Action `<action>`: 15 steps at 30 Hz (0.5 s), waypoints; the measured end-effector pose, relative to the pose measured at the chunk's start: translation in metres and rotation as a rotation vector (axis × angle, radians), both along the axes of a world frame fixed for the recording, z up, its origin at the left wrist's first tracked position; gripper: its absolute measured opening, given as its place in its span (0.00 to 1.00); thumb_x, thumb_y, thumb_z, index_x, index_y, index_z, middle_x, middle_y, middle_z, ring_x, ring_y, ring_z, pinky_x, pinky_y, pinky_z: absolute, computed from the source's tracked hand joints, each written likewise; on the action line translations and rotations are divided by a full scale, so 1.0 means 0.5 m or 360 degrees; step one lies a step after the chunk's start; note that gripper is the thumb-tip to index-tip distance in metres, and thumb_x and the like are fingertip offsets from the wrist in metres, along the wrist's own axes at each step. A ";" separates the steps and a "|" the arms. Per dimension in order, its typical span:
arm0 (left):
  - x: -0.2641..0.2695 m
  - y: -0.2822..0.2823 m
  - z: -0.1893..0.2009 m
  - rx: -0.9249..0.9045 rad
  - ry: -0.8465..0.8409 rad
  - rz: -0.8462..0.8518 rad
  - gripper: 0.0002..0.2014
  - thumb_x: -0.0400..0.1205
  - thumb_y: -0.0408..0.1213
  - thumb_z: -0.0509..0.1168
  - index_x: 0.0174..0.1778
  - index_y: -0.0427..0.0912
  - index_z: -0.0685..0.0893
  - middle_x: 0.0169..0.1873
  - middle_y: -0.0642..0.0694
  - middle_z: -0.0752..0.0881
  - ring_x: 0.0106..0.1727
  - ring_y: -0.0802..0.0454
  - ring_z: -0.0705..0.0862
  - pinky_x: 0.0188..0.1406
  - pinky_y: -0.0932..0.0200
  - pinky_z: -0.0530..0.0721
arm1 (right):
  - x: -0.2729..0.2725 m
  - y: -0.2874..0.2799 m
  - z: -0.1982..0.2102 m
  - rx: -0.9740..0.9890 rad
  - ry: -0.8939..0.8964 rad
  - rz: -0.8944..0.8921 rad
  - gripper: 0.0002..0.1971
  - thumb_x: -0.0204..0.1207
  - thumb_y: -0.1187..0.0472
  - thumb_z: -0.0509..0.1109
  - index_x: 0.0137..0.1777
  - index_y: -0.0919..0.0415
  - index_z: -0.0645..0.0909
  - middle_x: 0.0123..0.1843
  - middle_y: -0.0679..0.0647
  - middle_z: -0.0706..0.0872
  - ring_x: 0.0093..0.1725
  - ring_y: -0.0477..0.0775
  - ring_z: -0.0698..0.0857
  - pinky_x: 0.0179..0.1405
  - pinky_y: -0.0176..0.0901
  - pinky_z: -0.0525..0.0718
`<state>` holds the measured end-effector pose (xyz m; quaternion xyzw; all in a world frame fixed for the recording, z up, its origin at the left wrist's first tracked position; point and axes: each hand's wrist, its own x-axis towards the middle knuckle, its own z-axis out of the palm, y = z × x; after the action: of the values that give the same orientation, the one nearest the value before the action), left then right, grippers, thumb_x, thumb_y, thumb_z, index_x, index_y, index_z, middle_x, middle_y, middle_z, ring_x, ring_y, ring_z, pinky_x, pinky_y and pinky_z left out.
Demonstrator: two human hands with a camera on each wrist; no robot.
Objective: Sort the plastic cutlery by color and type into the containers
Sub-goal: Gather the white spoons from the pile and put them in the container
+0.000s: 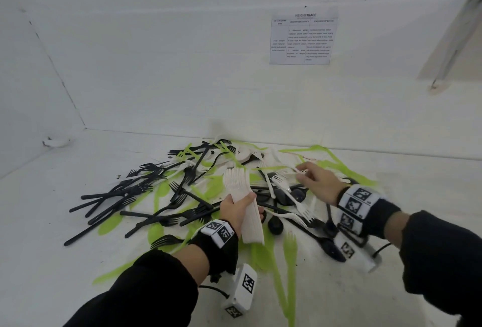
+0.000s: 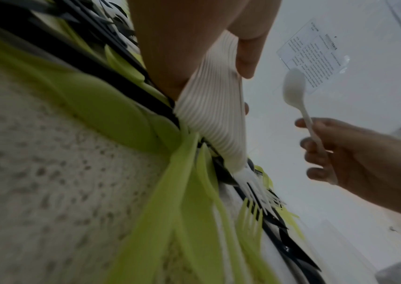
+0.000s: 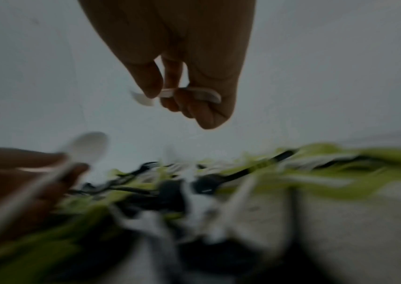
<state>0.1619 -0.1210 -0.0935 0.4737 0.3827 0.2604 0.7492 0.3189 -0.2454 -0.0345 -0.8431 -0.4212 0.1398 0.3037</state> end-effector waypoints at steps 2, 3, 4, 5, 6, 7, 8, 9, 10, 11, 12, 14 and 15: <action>0.003 0.007 0.007 -0.0039 -0.0035 -0.0008 0.09 0.80 0.29 0.67 0.52 0.29 0.78 0.34 0.34 0.83 0.27 0.42 0.83 0.24 0.53 0.84 | -0.050 0.052 -0.018 0.0035 0.0207 -0.0017 0.05 0.83 0.57 0.59 0.56 0.51 0.72 0.41 0.53 0.78 0.29 0.43 0.77 0.29 0.36 0.73; 0.004 0.013 0.010 -0.0045 -0.0036 -0.0004 0.07 0.80 0.29 0.67 0.51 0.30 0.78 0.34 0.35 0.83 0.29 0.42 0.82 0.23 0.54 0.85 | -0.074 0.078 -0.028 0.0063 0.0336 -0.0065 0.07 0.82 0.57 0.59 0.58 0.53 0.73 0.40 0.52 0.78 0.27 0.44 0.77 0.27 0.37 0.76; 0.005 0.020 0.013 -0.0041 -0.0021 0.0004 0.06 0.80 0.30 0.67 0.50 0.32 0.79 0.35 0.36 0.83 0.31 0.41 0.83 0.23 0.54 0.85 | -0.095 0.101 -0.039 0.0092 0.0485 -0.0128 0.08 0.82 0.57 0.60 0.58 0.55 0.74 0.39 0.51 0.79 0.29 0.47 0.79 0.27 0.41 0.80; 0.005 0.028 0.017 -0.0038 -0.0001 0.0015 0.06 0.80 0.30 0.67 0.51 0.34 0.79 0.38 0.35 0.84 0.33 0.40 0.84 0.26 0.53 0.87 | -0.115 0.122 -0.046 0.0125 0.0617 -0.0169 0.09 0.81 0.57 0.62 0.58 0.56 0.75 0.41 0.52 0.80 0.34 0.52 0.82 0.33 0.47 0.85; 0.005 0.037 0.020 -0.0035 0.0013 0.0028 0.07 0.80 0.31 0.67 0.52 0.36 0.80 0.43 0.35 0.86 0.38 0.38 0.86 0.32 0.50 0.88 | -0.132 0.141 -0.052 0.0142 0.0678 -0.0184 0.11 0.79 0.56 0.64 0.59 0.58 0.76 0.44 0.53 0.83 0.41 0.55 0.85 0.42 0.51 0.88; 0.000 0.046 0.023 -0.0027 0.0028 0.0043 0.08 0.80 0.33 0.68 0.54 0.37 0.81 0.47 0.34 0.86 0.44 0.36 0.86 0.41 0.45 0.88 | -0.145 0.158 -0.055 0.0149 0.0654 -0.0179 0.13 0.79 0.56 0.65 0.61 0.59 0.77 0.47 0.55 0.85 0.47 0.56 0.86 0.50 0.52 0.87; -0.004 0.056 0.027 -0.0016 0.0049 0.0068 0.10 0.79 0.34 0.69 0.55 0.38 0.81 0.50 0.34 0.86 0.49 0.35 0.86 0.49 0.41 0.87 | -0.155 0.172 -0.056 0.0165 0.0600 -0.0177 0.15 0.78 0.55 0.66 0.62 0.60 0.77 0.48 0.54 0.85 0.50 0.56 0.85 0.54 0.50 0.85; -0.011 0.065 0.031 -0.0006 0.0060 0.0097 0.12 0.79 0.34 0.69 0.57 0.36 0.81 0.52 0.34 0.86 0.52 0.34 0.86 0.55 0.39 0.85 | -0.165 0.184 -0.054 0.0212 0.0562 -0.0184 0.15 0.78 0.56 0.67 0.63 0.59 0.77 0.45 0.52 0.83 0.51 0.55 0.84 0.55 0.50 0.84; -0.019 0.076 0.034 -0.0009 0.0055 0.0119 0.13 0.79 0.34 0.69 0.59 0.34 0.81 0.52 0.33 0.86 0.53 0.34 0.86 0.57 0.36 0.84 | -0.173 0.194 -0.053 0.0264 0.0563 -0.0189 0.15 0.77 0.56 0.68 0.62 0.58 0.77 0.41 0.49 0.81 0.49 0.54 0.83 0.55 0.51 0.84; -0.028 0.087 0.036 -0.0026 0.0030 0.0128 0.14 0.80 0.33 0.68 0.60 0.33 0.80 0.52 0.33 0.86 0.52 0.34 0.86 0.57 0.35 0.83 | -0.179 0.204 -0.052 0.0306 0.0584 -0.0181 0.13 0.76 0.57 0.69 0.59 0.57 0.77 0.38 0.48 0.79 0.48 0.54 0.83 0.55 0.53 0.85; -0.038 0.096 0.040 -0.0045 -0.0013 0.0121 0.14 0.80 0.31 0.67 0.61 0.33 0.79 0.50 0.33 0.86 0.50 0.34 0.85 0.55 0.36 0.83 | -0.186 0.215 -0.054 0.0317 0.0614 -0.0163 0.09 0.76 0.57 0.70 0.54 0.56 0.78 0.36 0.47 0.78 0.47 0.55 0.84 0.53 0.54 0.86; -0.058 0.117 0.042 -0.0065 -0.0056 0.0099 0.13 0.80 0.29 0.66 0.60 0.34 0.80 0.47 0.34 0.86 0.45 0.37 0.85 0.50 0.40 0.84 | -0.203 0.235 -0.056 0.0300 0.0664 -0.0105 0.06 0.75 0.58 0.72 0.42 0.51 0.76 0.36 0.48 0.80 0.45 0.58 0.85 0.50 0.56 0.87; -0.069 0.128 0.041 -0.0066 -0.0054 0.0102 0.13 0.80 0.28 0.67 0.60 0.34 0.80 0.48 0.34 0.86 0.44 0.37 0.85 0.50 0.40 0.84 | -0.211 0.245 -0.057 0.0298 0.0699 -0.0072 0.08 0.74 0.60 0.72 0.39 0.50 0.75 0.36 0.49 0.81 0.43 0.58 0.86 0.46 0.56 0.88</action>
<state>0.1274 -0.0570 -0.0730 0.4411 0.3903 0.2841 0.7566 0.2136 -0.1227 -0.0632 -0.7698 -0.3371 0.2735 0.4679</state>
